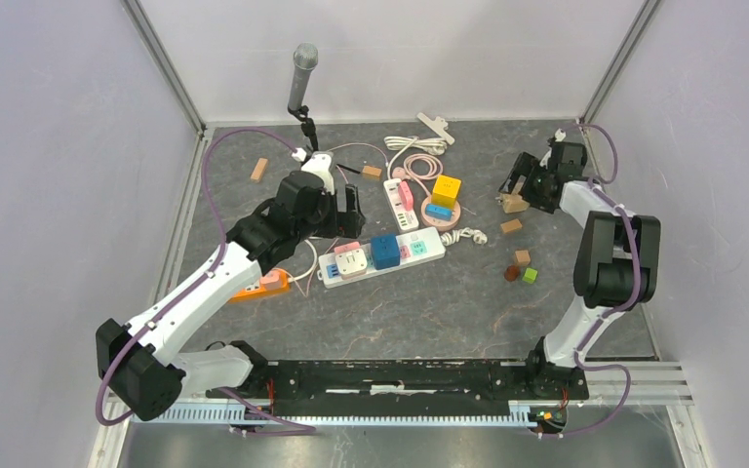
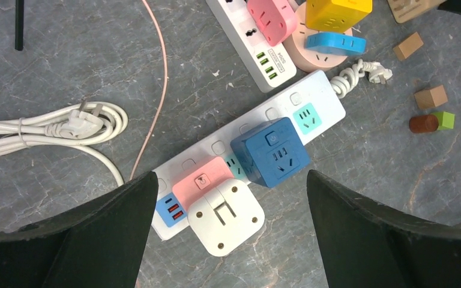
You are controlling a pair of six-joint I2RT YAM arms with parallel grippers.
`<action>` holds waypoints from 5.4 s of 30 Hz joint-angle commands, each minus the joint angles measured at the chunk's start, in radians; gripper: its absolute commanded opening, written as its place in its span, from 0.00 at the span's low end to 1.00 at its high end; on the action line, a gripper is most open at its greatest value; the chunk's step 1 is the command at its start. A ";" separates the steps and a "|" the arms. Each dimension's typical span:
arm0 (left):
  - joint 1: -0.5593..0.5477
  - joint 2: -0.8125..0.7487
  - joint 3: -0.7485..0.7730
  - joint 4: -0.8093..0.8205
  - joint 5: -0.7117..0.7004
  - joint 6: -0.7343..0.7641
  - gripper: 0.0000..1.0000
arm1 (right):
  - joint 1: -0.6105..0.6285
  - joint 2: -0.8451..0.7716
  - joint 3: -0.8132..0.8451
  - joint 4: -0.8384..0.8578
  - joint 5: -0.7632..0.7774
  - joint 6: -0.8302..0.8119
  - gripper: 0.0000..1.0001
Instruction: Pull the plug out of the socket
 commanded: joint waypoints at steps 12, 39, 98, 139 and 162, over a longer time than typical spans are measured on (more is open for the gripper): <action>0.006 0.021 -0.027 0.058 -0.077 0.046 1.00 | 0.289 -0.515 -0.235 0.100 0.202 -0.034 0.98; 0.013 0.111 -0.138 0.021 -0.082 -0.163 0.97 | 1.020 -0.228 -0.102 0.041 0.414 0.009 0.95; 0.150 0.037 -0.230 -0.016 0.330 -0.009 0.72 | 0.990 -0.076 0.061 -0.061 0.351 -0.066 0.00; 0.217 0.158 -0.282 -0.167 0.214 -0.034 0.56 | 0.916 -0.159 -0.005 0.077 0.115 -0.086 0.00; 0.217 0.178 -0.266 -0.173 0.253 -0.004 0.54 | 0.963 -0.077 0.168 -0.096 0.237 -0.164 0.00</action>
